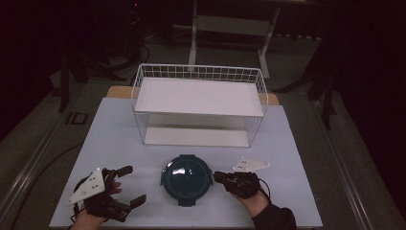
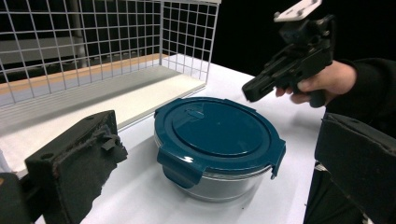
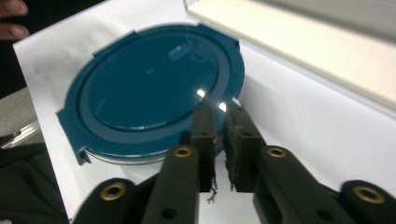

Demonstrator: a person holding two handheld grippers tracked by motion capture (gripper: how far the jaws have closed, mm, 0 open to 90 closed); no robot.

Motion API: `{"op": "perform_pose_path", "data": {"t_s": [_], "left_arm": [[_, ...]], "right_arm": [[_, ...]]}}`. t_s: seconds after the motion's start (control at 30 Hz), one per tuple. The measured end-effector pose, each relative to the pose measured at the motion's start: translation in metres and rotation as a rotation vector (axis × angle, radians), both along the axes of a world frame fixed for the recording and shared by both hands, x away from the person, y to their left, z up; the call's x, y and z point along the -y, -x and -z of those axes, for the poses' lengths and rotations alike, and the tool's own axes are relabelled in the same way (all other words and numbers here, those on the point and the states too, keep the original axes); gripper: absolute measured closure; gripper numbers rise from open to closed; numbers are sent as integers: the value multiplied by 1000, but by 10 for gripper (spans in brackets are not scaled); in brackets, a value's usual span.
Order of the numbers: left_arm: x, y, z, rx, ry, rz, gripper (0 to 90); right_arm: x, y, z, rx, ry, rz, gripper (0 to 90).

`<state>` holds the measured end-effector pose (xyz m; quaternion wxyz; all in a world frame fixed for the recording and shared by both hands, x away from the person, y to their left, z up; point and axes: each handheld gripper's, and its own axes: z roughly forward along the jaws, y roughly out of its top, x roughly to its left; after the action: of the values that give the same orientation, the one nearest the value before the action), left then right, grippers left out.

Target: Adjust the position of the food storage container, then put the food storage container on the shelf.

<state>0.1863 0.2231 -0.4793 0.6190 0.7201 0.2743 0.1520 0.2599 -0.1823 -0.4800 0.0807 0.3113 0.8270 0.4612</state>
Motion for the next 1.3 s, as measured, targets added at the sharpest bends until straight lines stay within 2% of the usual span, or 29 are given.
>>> {"op": "perform_pose_path", "data": {"t_s": [0.07, 0.1, 0.13, 0.2, 0.23, 0.27, 0.3, 0.33, 0.37, 0.4, 0.53, 0.77, 0.83, 0.9, 0.93, 1.0, 1.03, 1.1, 1.17, 1.23, 1.27, 1.3], "left_arm": [[0, 0, 0, -2, -1, 1, 3], [1, 0, 0, -5, -7, 7, 3], [2, -1, -1, -7, -16, 9, 4], [4, -1, -2, -10, -27, 9, 4], [5, -1, -4, -14, -22, 15, 3], [5, -1, -4, -14, -22, 15, 4], [7, -1, -8, -22, -12, 20, 4], [8, -2, -10, -25, -14, 23, 3], [9, -2, -12, -26, -15, 27, 3], [10, -1, -15, -28, -16, 31, 3], [13, -3, -23, -34, -31, 39, 4], [15, -13, -28, -54, -68, 27, 4], [17, -18, -27, -69, -81, 17, 4], [18, -20, -27, -76, -89, 6, 4], [20, -24, -28, -92, -117, -6, 4], [23, -29, -27, -108, -150, -18, 4], [25, -32, -27, -122, -162, -22, 4], [27, -38, -26, -159, -165, -26, 4], [30, -45, -24, -221, -169, -39, 4], [34, -52, -21, -285, -159, -37, 4], [34, -52, -21, -285, -159, -37, 4], [37, -56, -18, -327, -165, -45, 4]], "right_arm": [[4, 2, -5, 10, -35, -3, 765], [4, 2, -5, 10, -35, -3, 765], [8, 4, -11, 23, -64, -8, 696], [10, 7, -16, 43, -83, -6, 554], [11, 9, -19, 57, -98, -9, 501], [11, 9, -19, 57, -98, -9, 501], [13, 11, -23, 78, -109, -13, 431], [15, 15, -29, 107, -138, -16, 295], [17, 16, -31, 111, -156, -19, 233], [17, 17, -32, 123, -157, -31, 133], [20, 18, -35, 166, -163, -38, 114], [23, 21, -37, 269, -117, 26, 144], [24, 20, -35, 257, -131, 7, 153], [25, 19, -34, 226, -118, 17, 162], [27, 18, -33, 197, -122, 25, 164], [30, 17, -32, 177, -153, 35, 195], [30, 17, -32, 182, -160, 34, 195], [30, 19, -33, 211, -133, 40, 189], [29, 19, -33, 205, -142, 34, 163], [28, 20, -32, 214, -124, 44, 132], [28, 20, -32, 214, -124, 44, 132], [27, 21, -31, 225, -114, 42, 132]]}}
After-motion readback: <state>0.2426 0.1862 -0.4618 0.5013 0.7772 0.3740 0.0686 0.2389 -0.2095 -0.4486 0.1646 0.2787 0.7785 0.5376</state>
